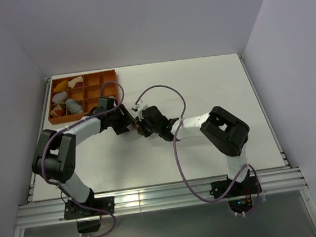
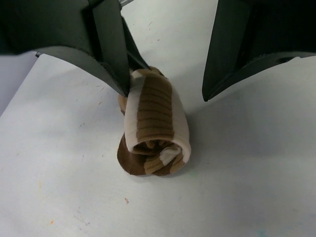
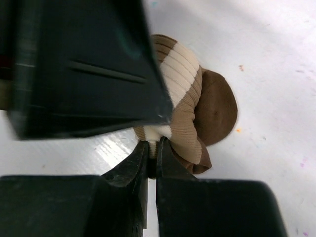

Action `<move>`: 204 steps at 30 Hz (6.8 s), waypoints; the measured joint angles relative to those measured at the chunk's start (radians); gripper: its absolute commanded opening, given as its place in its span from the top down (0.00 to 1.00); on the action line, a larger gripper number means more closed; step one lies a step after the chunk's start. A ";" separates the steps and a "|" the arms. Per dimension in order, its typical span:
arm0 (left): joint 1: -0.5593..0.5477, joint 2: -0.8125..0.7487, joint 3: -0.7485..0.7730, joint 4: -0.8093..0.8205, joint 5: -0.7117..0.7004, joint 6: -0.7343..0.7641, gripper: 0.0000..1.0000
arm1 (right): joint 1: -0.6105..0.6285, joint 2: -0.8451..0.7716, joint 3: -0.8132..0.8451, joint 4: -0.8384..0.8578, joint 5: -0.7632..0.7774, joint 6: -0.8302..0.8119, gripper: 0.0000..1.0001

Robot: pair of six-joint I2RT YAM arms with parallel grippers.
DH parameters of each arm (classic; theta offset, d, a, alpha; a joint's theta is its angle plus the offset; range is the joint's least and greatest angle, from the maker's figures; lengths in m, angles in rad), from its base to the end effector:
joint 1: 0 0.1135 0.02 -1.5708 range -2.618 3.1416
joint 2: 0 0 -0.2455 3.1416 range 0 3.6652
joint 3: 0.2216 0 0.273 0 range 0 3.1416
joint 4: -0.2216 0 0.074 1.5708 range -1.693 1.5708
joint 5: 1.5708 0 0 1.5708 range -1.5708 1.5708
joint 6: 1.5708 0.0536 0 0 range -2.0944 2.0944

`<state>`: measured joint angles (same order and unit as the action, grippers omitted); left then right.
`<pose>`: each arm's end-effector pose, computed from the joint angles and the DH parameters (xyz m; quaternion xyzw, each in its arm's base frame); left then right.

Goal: Roll the socks
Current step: Roll the sock at the center of the board, then pick up the sock at the center of the board, then place the sock in the storage box.

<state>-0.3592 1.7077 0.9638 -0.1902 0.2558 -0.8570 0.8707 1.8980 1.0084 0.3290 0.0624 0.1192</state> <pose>0.3369 -0.1410 0.1193 -0.1933 0.9228 -0.2768 0.1856 0.2739 0.3200 0.1091 -0.3069 0.8192 0.2057 0.4386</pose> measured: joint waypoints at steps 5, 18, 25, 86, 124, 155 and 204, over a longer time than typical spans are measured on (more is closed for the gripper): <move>0.051 -0.120 -0.108 0.050 0.000 -0.029 0.29 | -0.071 0.000 0.022 -0.036 -0.160 0.061 1.00; 0.048 -0.202 -0.366 0.377 0.042 -0.114 0.30 | -0.207 0.069 0.115 -0.113 -0.481 0.207 1.00; 0.013 -0.133 -0.381 0.516 0.036 -0.162 0.30 | -0.236 0.089 0.119 -0.103 -0.578 0.253 1.00; -0.096 0.034 -0.135 0.343 -0.200 -0.280 0.25 | -0.335 0.235 0.050 0.282 -0.892 0.629 1.00; -0.132 0.037 -0.063 0.173 -0.308 -0.243 0.59 | -0.352 0.256 -0.011 0.411 -0.914 0.748 1.00; -0.049 -0.101 0.225 -0.247 -0.734 -0.050 1.00 | -0.378 -0.480 -0.126 -0.181 -0.593 0.335 0.34; 0.131 0.275 0.460 -0.089 -1.078 0.136 1.00 | -0.409 -0.479 -0.199 -0.202 -0.653 0.255 0.35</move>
<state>-0.2279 1.9823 1.4235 -0.2787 -0.8227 -0.7212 0.4618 1.4193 0.8097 0.1268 -0.5911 0.3744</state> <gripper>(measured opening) 0.298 0.653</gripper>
